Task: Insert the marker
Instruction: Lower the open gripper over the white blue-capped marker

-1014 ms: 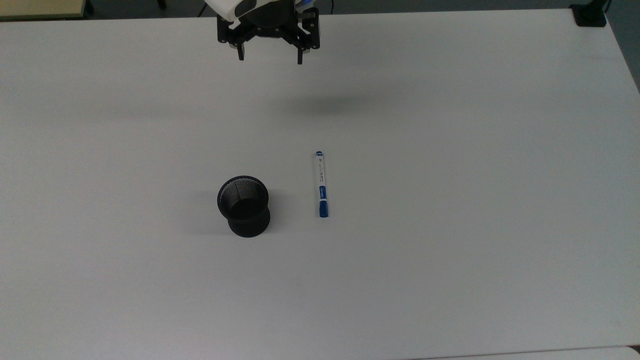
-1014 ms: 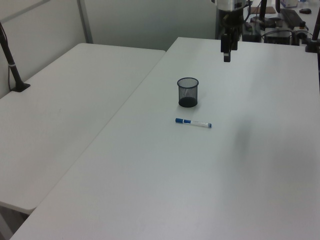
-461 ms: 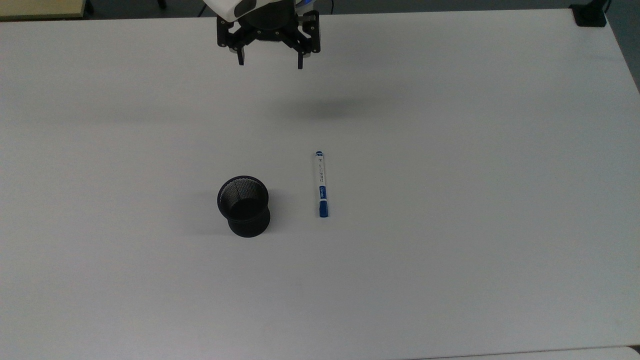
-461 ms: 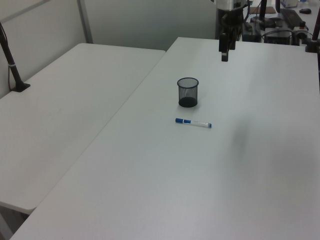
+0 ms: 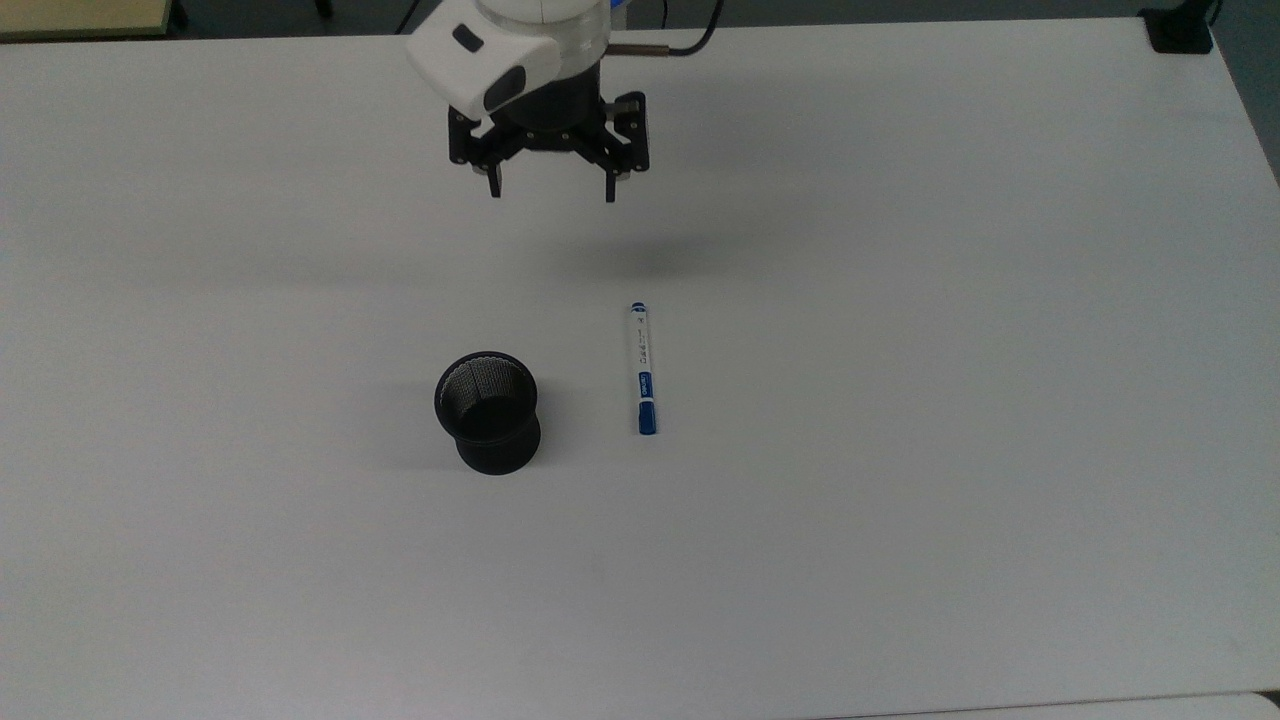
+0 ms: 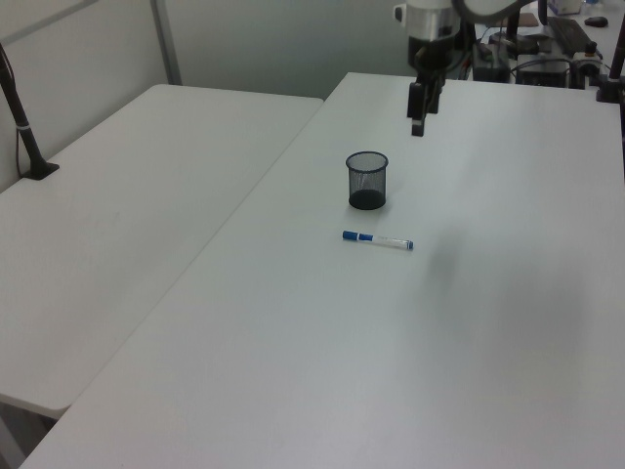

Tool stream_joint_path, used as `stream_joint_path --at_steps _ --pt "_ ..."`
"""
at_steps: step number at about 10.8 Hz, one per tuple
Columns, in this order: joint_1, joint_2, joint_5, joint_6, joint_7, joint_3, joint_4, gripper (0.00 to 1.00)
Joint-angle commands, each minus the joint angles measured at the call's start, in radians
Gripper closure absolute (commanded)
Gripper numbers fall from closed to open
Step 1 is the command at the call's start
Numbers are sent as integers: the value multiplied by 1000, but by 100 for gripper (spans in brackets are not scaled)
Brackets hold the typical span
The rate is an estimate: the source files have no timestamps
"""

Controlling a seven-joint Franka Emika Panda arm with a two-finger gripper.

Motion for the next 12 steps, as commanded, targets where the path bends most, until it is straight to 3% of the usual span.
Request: stream_joint_path --at_steps 1,8,11,12 --pt "38 102 9 114 9 -5 25 0" --pt "93 315 -23 377 126 -7 50 0" --pt "118 384 -91 455 203 -8 51 0" --pt "121 398 -115 493 225 -8 50 9"
